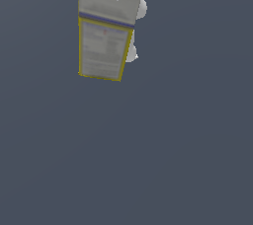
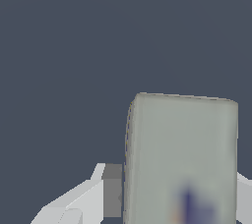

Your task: Pick up the object and move it to a goal position.

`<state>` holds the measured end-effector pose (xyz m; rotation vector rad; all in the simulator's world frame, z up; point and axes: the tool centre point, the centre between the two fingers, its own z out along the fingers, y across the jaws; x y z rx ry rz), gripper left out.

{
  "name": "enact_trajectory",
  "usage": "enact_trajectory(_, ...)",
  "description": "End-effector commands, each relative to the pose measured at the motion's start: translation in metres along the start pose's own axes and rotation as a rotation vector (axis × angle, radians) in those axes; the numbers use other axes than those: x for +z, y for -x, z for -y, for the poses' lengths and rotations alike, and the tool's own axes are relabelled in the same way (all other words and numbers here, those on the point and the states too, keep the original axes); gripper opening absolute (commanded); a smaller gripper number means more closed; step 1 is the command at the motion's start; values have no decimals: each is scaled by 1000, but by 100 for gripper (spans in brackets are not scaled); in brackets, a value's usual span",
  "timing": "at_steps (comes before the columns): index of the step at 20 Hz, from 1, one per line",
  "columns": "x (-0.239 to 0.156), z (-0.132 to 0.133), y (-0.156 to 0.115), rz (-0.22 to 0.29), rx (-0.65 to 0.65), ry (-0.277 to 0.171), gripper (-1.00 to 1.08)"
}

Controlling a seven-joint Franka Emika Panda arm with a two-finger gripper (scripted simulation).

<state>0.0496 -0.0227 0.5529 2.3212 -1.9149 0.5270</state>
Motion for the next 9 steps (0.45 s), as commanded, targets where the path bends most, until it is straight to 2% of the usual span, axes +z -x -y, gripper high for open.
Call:
enact_trajectory(1,-5,0,0,-5,21,3,-100)
enact_trajectory(9,-8,1,0,-7,30,5,-100)
